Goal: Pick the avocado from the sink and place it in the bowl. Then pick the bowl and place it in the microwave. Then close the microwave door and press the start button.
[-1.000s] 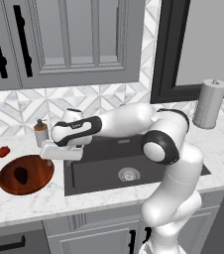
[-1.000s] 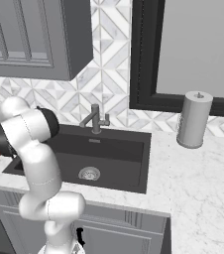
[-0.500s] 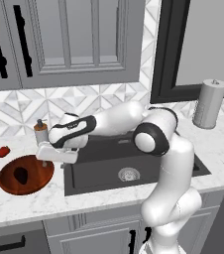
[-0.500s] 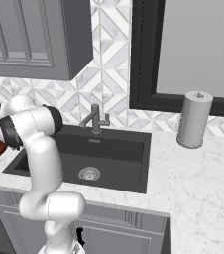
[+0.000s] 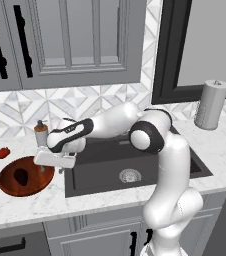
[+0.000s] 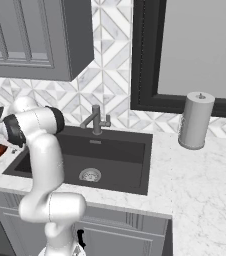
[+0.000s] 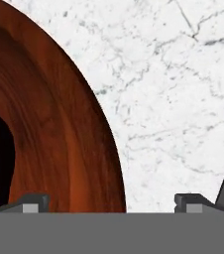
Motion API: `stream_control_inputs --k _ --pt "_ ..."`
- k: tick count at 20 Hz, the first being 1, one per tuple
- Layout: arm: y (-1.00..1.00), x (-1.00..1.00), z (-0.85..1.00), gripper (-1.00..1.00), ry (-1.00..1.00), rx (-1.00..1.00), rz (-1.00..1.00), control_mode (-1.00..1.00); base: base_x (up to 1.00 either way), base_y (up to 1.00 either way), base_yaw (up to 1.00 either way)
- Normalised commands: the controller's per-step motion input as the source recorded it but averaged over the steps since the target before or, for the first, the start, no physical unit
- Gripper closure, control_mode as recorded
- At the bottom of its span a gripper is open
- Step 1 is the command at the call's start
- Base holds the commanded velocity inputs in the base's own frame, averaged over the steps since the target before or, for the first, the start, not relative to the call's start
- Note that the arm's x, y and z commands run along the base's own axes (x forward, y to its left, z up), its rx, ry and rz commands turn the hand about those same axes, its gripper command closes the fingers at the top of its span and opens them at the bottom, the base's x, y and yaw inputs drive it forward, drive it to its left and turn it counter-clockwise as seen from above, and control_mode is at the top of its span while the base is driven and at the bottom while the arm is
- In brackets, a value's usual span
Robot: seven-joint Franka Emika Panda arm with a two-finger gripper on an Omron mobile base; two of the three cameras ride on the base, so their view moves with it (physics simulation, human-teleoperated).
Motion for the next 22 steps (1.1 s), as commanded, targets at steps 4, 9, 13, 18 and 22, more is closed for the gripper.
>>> stream_control_inputs --k 4,9,13,18,22 --pt "0.07 0.0 -0.26 1.0 0.0 0.0 0.0 -1.0 0.0 0.0 0.0" --pt "0.0 0.0 -0.03 1.0 0.0 0.0 0.0 -1.0 0.0 0.0 0.0" --pt "0.0 0.0 0.0 1.0 0.0 0.0 0.0 -1.0 0.0 0.0 0.0" --pt "-0.13 -0.1 0.28 1.0 -0.07 0.03 -0.12 -1.0 0.0 0.0 0.0" --pt "-0.3 -0.12 0.45 1.0 -0.06 0.09 -0.35 -1.0 0.0 0.0 0.0"
